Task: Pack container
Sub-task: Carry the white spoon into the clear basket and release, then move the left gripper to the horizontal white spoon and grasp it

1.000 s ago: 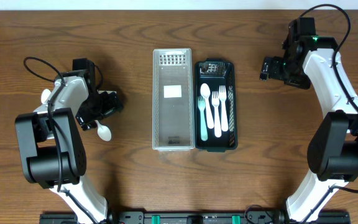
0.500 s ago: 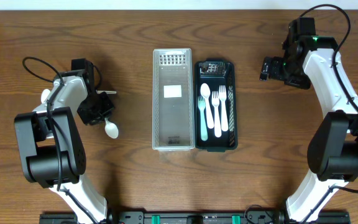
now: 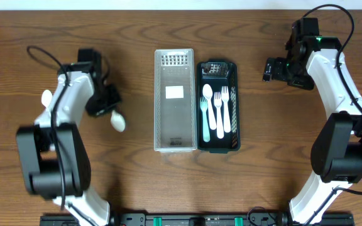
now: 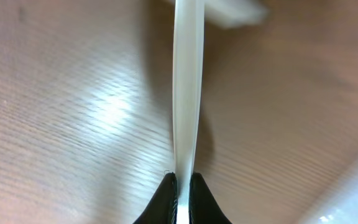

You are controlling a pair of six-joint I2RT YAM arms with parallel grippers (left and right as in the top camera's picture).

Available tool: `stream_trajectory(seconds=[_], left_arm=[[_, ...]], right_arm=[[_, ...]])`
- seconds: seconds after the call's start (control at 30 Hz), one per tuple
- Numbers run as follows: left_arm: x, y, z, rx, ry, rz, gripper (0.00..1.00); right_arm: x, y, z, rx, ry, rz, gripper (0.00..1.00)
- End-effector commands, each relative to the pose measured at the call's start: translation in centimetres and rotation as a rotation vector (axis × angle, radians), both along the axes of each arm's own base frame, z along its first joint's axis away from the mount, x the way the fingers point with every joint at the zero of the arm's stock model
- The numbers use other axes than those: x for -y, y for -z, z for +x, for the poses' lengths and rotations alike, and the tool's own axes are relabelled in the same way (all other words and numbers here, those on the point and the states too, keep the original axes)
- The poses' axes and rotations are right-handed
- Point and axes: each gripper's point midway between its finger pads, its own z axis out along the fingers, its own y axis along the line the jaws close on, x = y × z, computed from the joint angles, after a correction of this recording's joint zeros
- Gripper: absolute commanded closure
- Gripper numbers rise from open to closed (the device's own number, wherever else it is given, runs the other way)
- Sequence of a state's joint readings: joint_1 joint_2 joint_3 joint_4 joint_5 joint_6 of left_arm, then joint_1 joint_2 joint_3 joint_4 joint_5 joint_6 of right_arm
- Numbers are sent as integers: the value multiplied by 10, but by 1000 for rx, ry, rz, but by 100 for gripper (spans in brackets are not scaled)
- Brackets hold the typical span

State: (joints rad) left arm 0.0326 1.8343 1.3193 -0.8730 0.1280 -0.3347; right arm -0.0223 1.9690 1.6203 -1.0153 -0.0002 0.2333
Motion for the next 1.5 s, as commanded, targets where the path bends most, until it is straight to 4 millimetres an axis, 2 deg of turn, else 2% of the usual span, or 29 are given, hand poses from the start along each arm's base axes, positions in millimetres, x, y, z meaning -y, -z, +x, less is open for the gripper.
stream_trajectory(seconds=[0.0, 0.03, 0.1, 0.13, 0.2, 0.27, 0.37, 0.5, 0.6, 0.63, 0.67, 0.73, 0.77, 0.8, 0.87, 0.93, 0.97, 1.03, 1.13, 1.23, 1.37, 1.47], left_arm=[[47, -85, 25, 255, 176, 1, 94], [65, -101, 27, 306, 234, -2, 94], [95, -121, 26, 382, 329, -11, 95], [112, -128, 24, 416, 383, -13, 94], [133, -131, 21, 437, 439, -8, 94], [151, -124, 17, 429, 485, -8, 94], [169, -100, 12, 367, 526, -12, 94], [182, -58, 9, 261, 559, -1, 94], [187, -42, 8, 227, 575, 4, 93], [188, -42, 8, 230, 579, 5, 83], [188, -46, 10, 240, 581, 3, 61], [188, -62, 15, 278, 590, 2, 34], [188, -76, 19, 312, 596, 2, 26], [187, -87, 22, 342, 601, 4, 25], [175, -120, 36, 433, 564, 40, 25], [145, -156, 53, 527, 443, 114, 25], [127, -167, 59, 553, 358, 143, 22], [81, -179, 69, 574, 135, 175, 5], [6, -163, 68, 496, -297, 139, 4], [-44, -136, 66, 410, -588, 70, 2], [-78, -98, 73, 322, -794, -19, 2], [-86, -73, 74, 262, -823, -22, 2]], right_arm=[[4, 5, -1, -12, -4, -13, 1], [3, 5, -1, -12, -4, -13, 1], [4, 5, -1, -11, -4, -13, 1], [3, 5, -1, -11, -4, -13, 1], [4, 5, -1, -12, -4, -13, 1], [4, 5, -1, -12, -4, -13, 1], [3, 5, -2, -14, -4, -13, 1], [3, 5, -3, -21, -4, -13, 1], [3, 5, -4, -24, -4, -13, 1], [3, 5, -4, -24, -5, -13, 1], [3, 5, -4, -24, -5, -13, 1], [4, 5, -5, -27, -5, -13, 1], [4, 5, -5, -27, -6, -13, 1], [4, 5, -5, -28, -8, -14, 1], [4, 5, -5, -28, -8, -14, 1], [4, 5, -5, -28, -8, -14, 1], [4, 5, -5, -28, -8, -14, 1], [4, 5, -5, -27, -8, -14, 1], [4, 5, -5, -27, -8, -14, 1], [3, 5, -5, -27, -8, -14, 1], [3, 5, -5, -26, -8, -13, 1], [3, 5, -5, -26, -8, -13, 1]])
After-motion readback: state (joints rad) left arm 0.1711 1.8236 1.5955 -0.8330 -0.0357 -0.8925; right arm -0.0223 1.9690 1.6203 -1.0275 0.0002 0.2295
